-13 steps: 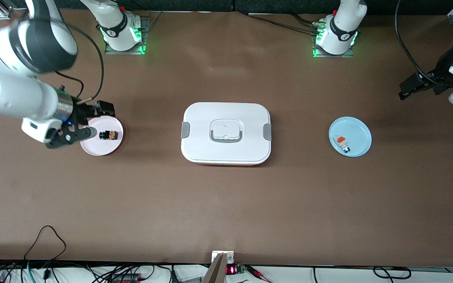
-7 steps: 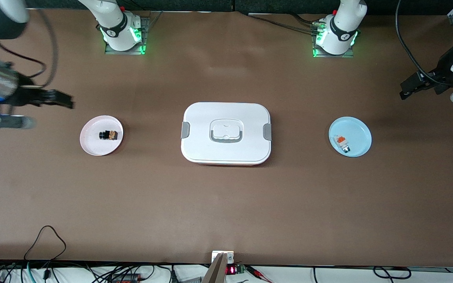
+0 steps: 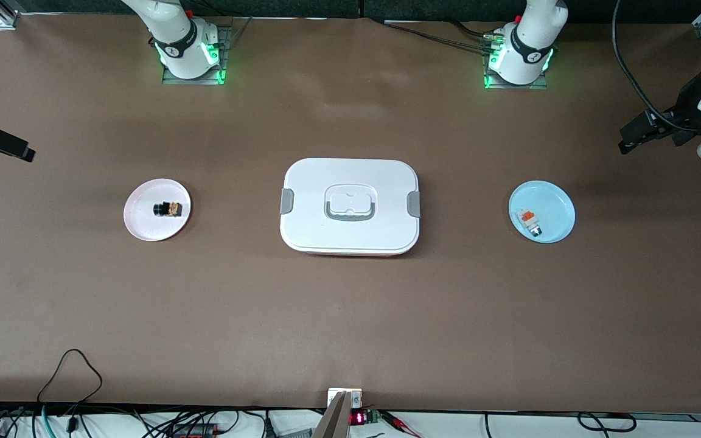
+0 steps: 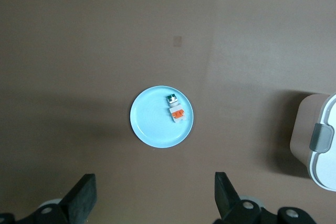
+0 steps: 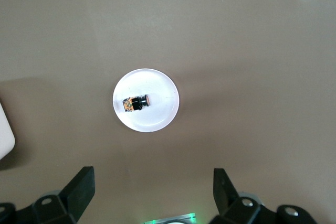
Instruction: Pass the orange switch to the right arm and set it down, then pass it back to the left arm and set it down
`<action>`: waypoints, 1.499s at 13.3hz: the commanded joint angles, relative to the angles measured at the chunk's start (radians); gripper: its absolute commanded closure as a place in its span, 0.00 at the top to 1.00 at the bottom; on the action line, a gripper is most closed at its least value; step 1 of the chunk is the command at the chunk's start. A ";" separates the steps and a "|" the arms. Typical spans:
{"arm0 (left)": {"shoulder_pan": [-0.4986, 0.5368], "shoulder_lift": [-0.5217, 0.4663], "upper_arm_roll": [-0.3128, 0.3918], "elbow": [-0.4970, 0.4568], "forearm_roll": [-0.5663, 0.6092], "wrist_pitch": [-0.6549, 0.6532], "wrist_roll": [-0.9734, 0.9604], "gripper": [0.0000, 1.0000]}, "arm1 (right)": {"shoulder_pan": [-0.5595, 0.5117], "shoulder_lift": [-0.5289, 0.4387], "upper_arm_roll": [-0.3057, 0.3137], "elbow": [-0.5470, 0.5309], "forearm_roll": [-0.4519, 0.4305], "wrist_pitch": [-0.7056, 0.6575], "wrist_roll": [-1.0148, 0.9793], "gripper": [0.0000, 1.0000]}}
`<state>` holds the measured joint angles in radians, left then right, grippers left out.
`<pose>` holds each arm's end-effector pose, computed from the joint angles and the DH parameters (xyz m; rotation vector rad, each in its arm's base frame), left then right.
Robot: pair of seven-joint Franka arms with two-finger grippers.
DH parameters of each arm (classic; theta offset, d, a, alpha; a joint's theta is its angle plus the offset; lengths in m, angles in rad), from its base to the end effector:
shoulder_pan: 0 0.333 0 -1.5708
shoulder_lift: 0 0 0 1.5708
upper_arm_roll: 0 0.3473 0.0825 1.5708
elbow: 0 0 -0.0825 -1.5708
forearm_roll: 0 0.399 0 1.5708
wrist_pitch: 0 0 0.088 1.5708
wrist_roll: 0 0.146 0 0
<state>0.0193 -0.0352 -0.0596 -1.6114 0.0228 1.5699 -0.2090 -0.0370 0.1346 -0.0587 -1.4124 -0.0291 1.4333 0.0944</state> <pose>0.5564 -0.0197 0.6168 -3.1050 -0.2625 0.0050 0.5932 -0.0591 0.6032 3.0855 -0.2977 -0.1761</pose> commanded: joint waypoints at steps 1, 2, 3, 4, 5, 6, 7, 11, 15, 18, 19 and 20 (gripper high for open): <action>-0.007 -0.006 0.003 0.015 0.016 -0.016 -0.006 0.99 | -0.011 -0.009 0.008 -0.046 0.020 0.033 -0.047 1.00; -0.007 -0.006 0.003 0.016 0.023 -0.018 -0.007 0.99 | -0.011 -0.033 0.008 -0.075 0.018 0.039 -0.079 1.00; -0.009 -0.005 0.003 0.016 0.031 -0.021 -0.009 0.99 | -0.011 -0.065 0.008 -0.124 0.018 0.068 -0.084 1.00; -0.018 -0.003 0.001 0.025 0.026 -0.022 -0.009 0.99 | -0.011 -0.097 0.008 -0.170 0.018 0.091 -0.085 1.00; -0.015 -0.002 -0.006 0.039 0.028 -0.028 -0.010 0.99 | -0.011 -0.101 0.008 -0.171 0.017 0.091 -0.085 1.00; -0.010 0.001 -0.006 0.045 0.028 -0.031 -0.009 0.99 | -0.009 -0.099 0.008 -0.165 0.011 0.091 -0.087 1.00; -0.009 0.001 -0.006 0.047 0.026 -0.031 -0.009 0.99 | -0.007 -0.099 0.011 -0.163 0.008 0.091 -0.087 1.00; -0.006 0.005 -0.005 0.047 0.025 -0.034 -0.009 0.99 | -0.004 -0.099 0.014 -0.161 0.014 0.093 -0.084 1.00; -0.006 0.006 -0.003 0.047 0.023 -0.033 -0.009 0.99 | -0.004 -0.099 0.014 -0.155 0.015 0.085 -0.087 1.00; -0.009 0.011 -0.006 0.064 0.029 -0.031 -0.007 0.99 | -0.004 -0.099 0.016 -0.155 0.017 0.084 -0.085 1.00; -0.010 0.020 -0.008 0.064 0.029 -0.033 -0.009 0.99 | -0.003 -0.099 0.017 -0.155 0.017 0.082 -0.085 1.00; -0.010 0.021 -0.008 0.064 0.029 -0.033 -0.009 0.99 | -0.003 -0.099 0.019 -0.155 0.017 0.081 -0.087 1.00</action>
<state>0.0155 -0.0340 -0.0643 -1.5832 0.0228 1.5583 -0.2091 -0.0368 0.0580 -0.0474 -1.5453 -0.0235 1.5086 0.0235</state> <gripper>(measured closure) 0.009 0.000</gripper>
